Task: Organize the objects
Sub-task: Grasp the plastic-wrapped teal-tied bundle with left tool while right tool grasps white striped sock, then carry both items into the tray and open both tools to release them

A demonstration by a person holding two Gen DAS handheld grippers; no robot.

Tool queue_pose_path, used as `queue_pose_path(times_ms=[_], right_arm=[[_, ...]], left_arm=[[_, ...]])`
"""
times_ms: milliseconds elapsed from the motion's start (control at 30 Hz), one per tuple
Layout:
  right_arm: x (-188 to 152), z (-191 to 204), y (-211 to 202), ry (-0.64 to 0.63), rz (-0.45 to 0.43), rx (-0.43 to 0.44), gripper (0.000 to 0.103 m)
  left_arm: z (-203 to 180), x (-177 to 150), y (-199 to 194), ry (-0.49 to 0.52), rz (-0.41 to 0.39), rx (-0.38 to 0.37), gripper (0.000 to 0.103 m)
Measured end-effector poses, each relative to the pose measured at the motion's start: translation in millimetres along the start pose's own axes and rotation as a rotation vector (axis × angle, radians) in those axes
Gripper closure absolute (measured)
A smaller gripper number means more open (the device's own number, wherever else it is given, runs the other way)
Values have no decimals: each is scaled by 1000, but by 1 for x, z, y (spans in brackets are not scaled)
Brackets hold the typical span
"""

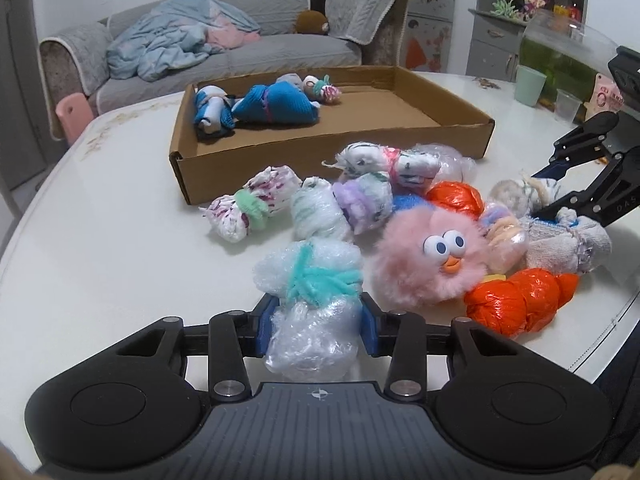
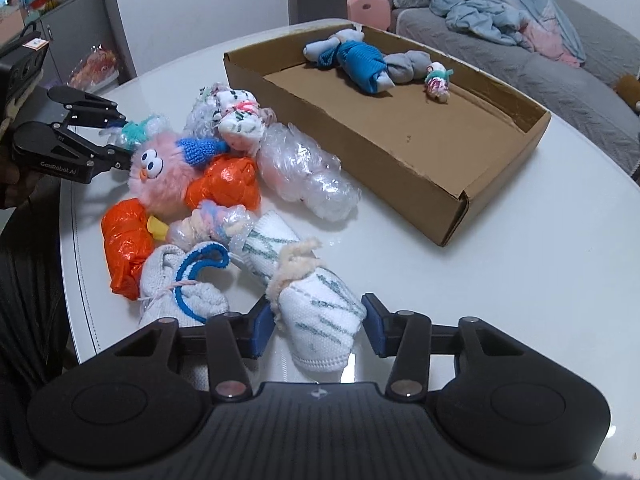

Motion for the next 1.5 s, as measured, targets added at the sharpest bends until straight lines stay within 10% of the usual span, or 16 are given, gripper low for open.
queue_pose_path(times_ms=[433, 800, 1133, 1500], right_arm=[[7, -33, -49, 100, -109, -85, 63], [73, -43, -70, 67, -208, -139, 63], [153, -22, -23, 4, -222, -91, 63], [182, -15, 65, 41, -125, -67, 63]], left_arm=[[21, 17, -26, -42, -21, 35, 57], [56, 103, -43, 50, -119, 115, 57], [73, 178, -14, 57, -152, 112, 58], [62, 169, 71, 69, -37, 64, 58]])
Point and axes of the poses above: each gripper's, at about its wrist camera, not at the fingertips, and y roughly the way its jaws point, z to its left, x to its top, the point moved 6 cm from there along y, roughly the way its jaws point, and after that the axes turned 8 degrees about -z, right-handed, at the moved point
